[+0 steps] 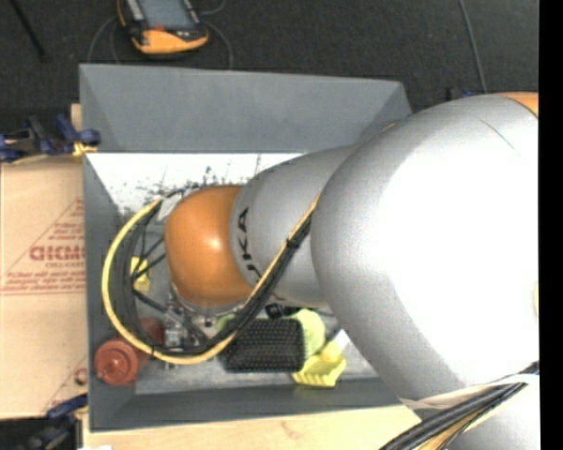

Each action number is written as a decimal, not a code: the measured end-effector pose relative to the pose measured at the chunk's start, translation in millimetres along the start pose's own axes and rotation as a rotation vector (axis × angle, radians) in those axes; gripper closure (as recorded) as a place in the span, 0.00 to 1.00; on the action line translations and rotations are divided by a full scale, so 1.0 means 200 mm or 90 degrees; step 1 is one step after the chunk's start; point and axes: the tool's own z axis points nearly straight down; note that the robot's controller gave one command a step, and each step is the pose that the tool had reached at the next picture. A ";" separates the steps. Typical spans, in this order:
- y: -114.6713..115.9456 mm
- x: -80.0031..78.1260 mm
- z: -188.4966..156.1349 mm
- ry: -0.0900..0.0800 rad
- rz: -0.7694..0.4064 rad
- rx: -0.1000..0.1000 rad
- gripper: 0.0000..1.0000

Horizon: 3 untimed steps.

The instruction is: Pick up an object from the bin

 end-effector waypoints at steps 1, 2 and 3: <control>0.02 0.02 -0.23 0.005 -0.002 -0.008 1.00; -0.08 0.06 -0.13 0.001 0.032 -0.012 1.00; -0.08 0.05 -0.14 0.001 0.035 -0.013 1.00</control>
Offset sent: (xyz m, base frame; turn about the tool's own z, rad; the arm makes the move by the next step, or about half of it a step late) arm -0.0129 -0.0153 0.0276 0.0505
